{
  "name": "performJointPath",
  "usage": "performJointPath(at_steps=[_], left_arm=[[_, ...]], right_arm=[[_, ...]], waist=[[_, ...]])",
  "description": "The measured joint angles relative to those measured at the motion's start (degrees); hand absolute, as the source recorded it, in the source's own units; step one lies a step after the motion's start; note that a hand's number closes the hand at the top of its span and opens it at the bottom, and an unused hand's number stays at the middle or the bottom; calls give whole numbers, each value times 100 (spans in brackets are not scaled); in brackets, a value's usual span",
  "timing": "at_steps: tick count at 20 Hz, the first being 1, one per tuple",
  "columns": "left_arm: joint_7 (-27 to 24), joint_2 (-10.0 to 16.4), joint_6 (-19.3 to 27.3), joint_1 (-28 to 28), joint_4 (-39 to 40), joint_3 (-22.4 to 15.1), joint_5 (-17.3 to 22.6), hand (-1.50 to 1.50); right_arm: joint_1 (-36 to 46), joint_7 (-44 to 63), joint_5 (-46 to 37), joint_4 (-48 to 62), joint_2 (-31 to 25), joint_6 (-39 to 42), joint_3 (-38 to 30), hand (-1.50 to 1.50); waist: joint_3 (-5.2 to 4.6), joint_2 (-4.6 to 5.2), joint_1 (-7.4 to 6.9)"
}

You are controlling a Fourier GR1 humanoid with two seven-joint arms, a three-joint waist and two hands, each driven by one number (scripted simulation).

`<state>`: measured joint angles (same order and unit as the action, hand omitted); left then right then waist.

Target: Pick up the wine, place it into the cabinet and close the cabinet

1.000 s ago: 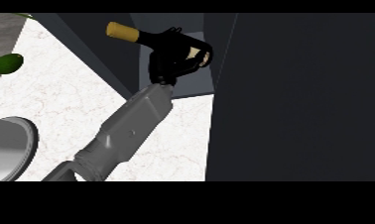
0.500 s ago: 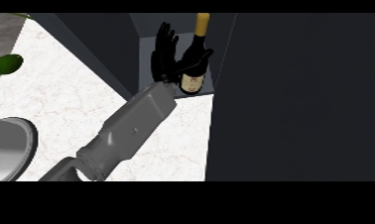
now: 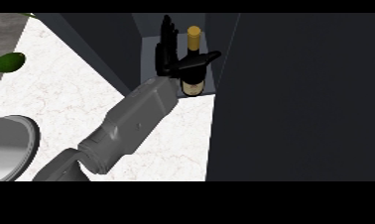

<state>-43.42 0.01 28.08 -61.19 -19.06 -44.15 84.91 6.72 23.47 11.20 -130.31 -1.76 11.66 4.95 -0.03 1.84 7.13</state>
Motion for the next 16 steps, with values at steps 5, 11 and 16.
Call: performJointPath(at_steps=[5, 11, 16], left_arm=[[-236, -1, 42, 72, -136, -159, 28, -150], [-506, 1, 71, 150, -418, -255, 185, -150], [-599, 3, 50, 264, -741, -434, 321, -150]], right_arm=[[-1, 27, -82, -5, 42, -50, 77, -150], [-8, 28, -158, -1, 70, -77, 148, -150], [-146, -31, -249, -27, 97, -82, 234, -150]], waist=[[-1, -17, -45], [-1, -42, -120], [1, -71, -204]])
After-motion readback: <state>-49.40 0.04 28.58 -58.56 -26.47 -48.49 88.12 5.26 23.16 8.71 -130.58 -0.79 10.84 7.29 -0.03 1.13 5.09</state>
